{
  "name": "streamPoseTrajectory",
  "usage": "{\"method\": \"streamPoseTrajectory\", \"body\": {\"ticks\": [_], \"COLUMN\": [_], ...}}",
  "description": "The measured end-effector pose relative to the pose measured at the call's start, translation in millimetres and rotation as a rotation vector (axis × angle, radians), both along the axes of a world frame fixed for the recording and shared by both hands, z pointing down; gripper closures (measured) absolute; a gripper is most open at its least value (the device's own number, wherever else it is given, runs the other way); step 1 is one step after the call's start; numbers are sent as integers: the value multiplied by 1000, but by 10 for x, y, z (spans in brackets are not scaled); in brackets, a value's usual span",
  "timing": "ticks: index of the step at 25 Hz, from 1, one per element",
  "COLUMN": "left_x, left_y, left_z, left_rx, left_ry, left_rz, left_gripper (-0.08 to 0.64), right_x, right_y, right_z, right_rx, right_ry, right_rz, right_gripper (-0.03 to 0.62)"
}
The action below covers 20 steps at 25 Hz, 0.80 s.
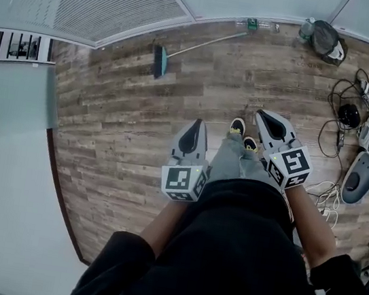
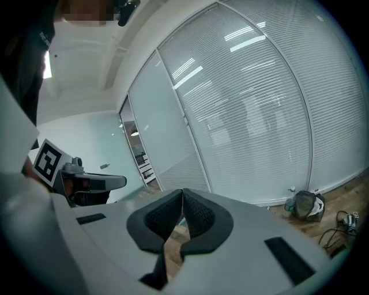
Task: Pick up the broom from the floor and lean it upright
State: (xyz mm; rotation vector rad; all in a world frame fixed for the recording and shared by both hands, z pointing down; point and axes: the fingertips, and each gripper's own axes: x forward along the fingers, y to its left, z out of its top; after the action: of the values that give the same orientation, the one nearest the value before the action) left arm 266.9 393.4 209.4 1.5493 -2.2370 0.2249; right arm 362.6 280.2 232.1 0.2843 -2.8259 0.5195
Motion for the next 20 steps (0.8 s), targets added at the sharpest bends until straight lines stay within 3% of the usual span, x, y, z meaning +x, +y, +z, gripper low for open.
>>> {"method": "streamPoseTrajectory", "body": {"ticks": [10,20], "left_x": [-740,-1348], "left_y": [-332,-716], "left_z": [42,70], "left_rx": [45,81], "left_ry": [36,69], "left_rz": [20,39], "left_gripper": [538,538], "right_x": [-733,-1206], "right_y": [-306,-824], "right_z": [-81,-126], "right_rx": [69,85], "right_ry": [48,58], "right_rz": [-12,83], "right_gripper": [574,574]}}
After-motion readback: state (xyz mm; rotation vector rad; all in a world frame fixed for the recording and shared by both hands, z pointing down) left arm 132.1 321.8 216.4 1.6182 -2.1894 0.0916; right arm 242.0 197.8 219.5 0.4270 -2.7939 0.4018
